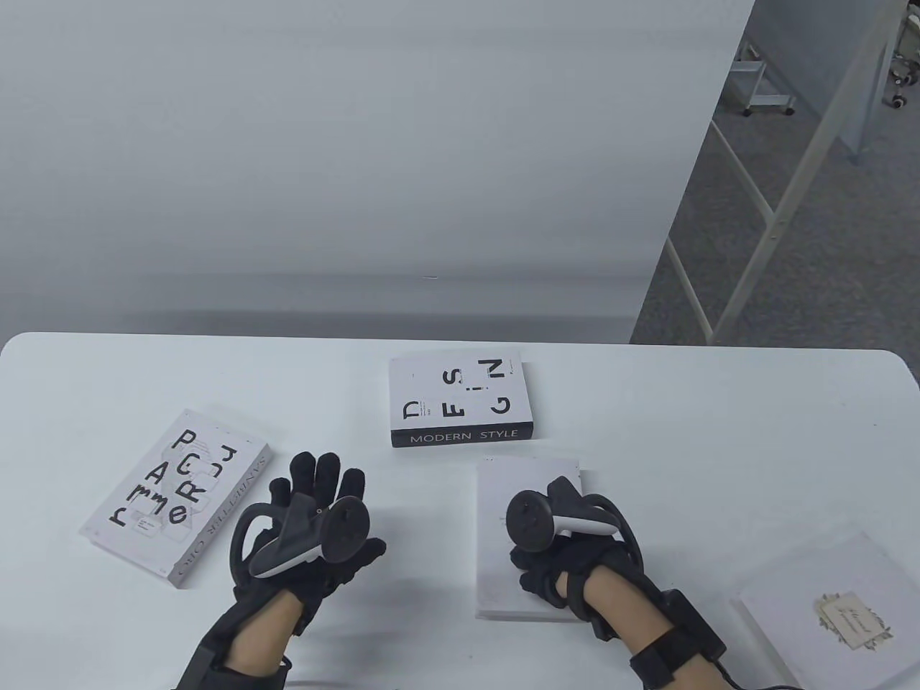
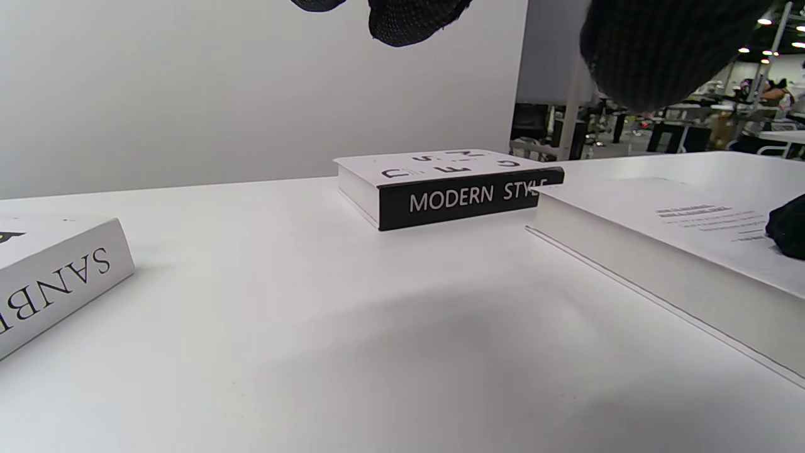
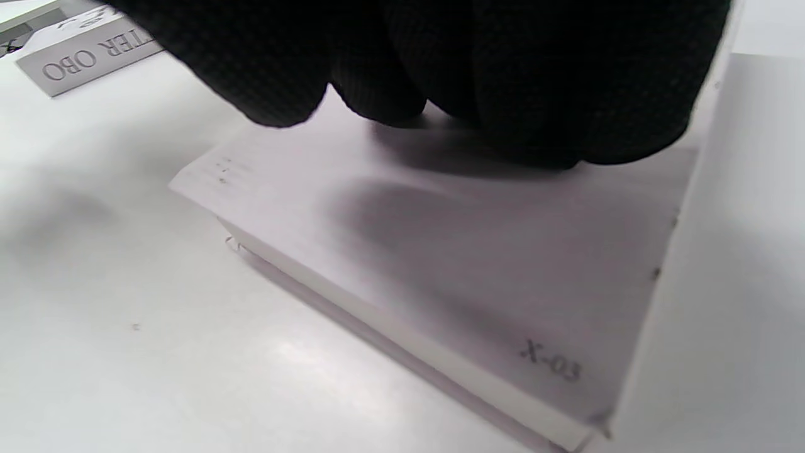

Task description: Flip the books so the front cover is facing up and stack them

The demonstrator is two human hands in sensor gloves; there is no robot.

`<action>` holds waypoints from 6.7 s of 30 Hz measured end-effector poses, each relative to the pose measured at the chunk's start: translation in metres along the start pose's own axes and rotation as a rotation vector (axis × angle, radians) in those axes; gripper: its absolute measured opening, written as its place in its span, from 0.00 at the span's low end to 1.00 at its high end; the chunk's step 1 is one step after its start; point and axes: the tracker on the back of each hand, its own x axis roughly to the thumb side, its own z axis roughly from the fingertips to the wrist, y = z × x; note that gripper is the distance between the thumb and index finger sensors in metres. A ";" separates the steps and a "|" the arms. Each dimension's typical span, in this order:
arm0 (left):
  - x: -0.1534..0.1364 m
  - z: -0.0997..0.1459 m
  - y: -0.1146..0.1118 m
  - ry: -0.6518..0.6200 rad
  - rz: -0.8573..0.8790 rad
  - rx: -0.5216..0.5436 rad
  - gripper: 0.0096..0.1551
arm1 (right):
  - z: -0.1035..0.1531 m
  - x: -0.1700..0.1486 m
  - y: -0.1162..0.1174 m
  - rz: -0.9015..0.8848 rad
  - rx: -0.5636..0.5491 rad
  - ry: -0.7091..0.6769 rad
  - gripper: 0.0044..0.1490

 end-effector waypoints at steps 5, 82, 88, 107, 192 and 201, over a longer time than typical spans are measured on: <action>0.001 -0.001 -0.002 -0.002 0.002 -0.010 0.58 | -0.013 0.028 -0.002 0.028 0.011 -0.057 0.34; 0.007 -0.032 -0.097 0.073 0.853 -0.241 0.39 | -0.001 -0.005 0.005 -0.336 -0.569 0.052 0.35; -0.002 -0.031 -0.101 0.105 0.891 -0.249 0.37 | 0.010 0.021 -0.008 -0.137 -0.644 -0.016 0.34; -0.011 -0.027 -0.102 0.167 0.830 -0.214 0.34 | 0.008 0.043 0.005 0.007 -0.600 -0.241 0.51; -0.071 0.055 0.066 0.077 0.139 0.312 0.61 | -0.140 -0.058 -0.016 -1.770 -0.502 0.349 0.48; -0.070 0.054 0.064 0.068 0.142 0.303 0.61 | -0.142 -0.055 -0.019 -1.780 -0.461 0.275 0.49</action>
